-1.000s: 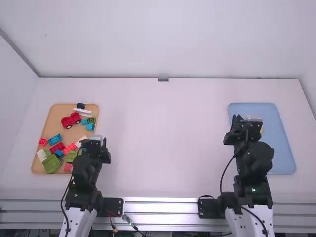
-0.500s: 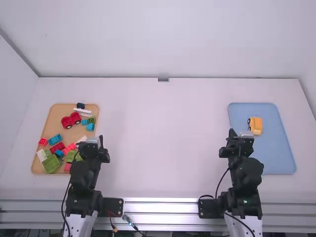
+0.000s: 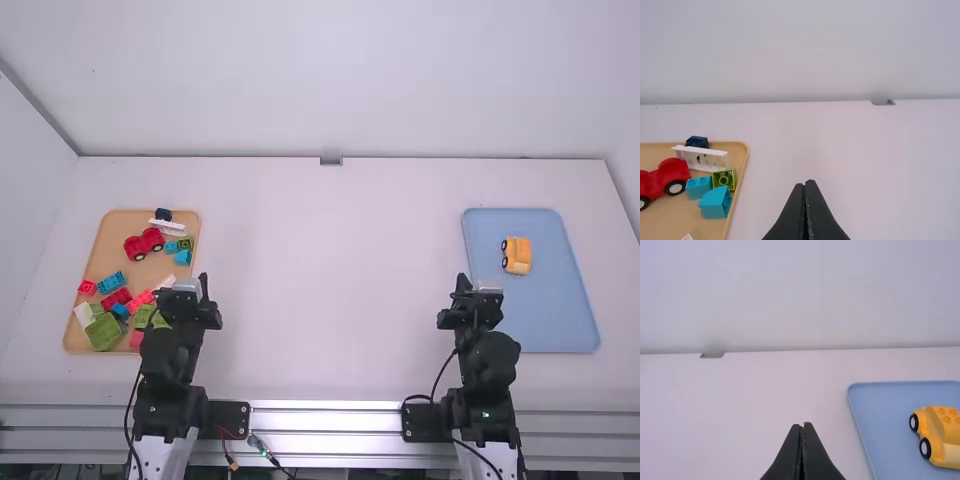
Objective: Assemble lego blocks to make yellow taxi
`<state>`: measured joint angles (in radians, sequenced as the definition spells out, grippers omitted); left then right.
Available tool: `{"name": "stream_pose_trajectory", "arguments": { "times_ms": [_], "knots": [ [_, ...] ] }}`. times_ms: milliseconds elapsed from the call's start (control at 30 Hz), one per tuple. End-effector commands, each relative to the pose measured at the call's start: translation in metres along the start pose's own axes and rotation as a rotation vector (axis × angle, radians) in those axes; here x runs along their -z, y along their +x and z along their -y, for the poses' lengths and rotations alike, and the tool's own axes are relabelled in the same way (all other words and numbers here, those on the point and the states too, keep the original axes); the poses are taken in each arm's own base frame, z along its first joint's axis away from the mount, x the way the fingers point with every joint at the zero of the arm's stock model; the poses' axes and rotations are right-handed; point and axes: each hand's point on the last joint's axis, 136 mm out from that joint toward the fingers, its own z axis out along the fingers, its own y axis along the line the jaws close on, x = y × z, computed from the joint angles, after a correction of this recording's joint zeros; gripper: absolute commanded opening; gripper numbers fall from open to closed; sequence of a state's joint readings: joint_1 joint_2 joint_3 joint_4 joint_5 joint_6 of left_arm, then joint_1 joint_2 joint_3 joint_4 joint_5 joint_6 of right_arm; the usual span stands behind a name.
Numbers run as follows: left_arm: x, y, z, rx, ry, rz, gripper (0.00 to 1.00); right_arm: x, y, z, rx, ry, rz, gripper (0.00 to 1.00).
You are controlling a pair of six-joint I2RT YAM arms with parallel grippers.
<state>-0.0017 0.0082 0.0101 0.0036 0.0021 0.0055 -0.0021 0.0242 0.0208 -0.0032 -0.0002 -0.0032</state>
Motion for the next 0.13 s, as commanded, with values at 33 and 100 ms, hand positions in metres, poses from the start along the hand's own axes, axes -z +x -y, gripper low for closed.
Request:
{"name": "stream_pose_trajectory", "arguments": {
  "times_ms": [33,100],
  "knots": [
    [-0.0004,0.0040,-0.0008,0.006,-0.004,-0.006,0.00,-0.0003,0.0039,-0.0005,-0.003,-0.002,0.007,0.00],
    [-0.0004,0.0040,-0.0008,0.006,-0.004,-0.006,0.00,-0.0003,0.0039,-0.0005,-0.003,-0.002,0.007,0.00]
  ]
}}
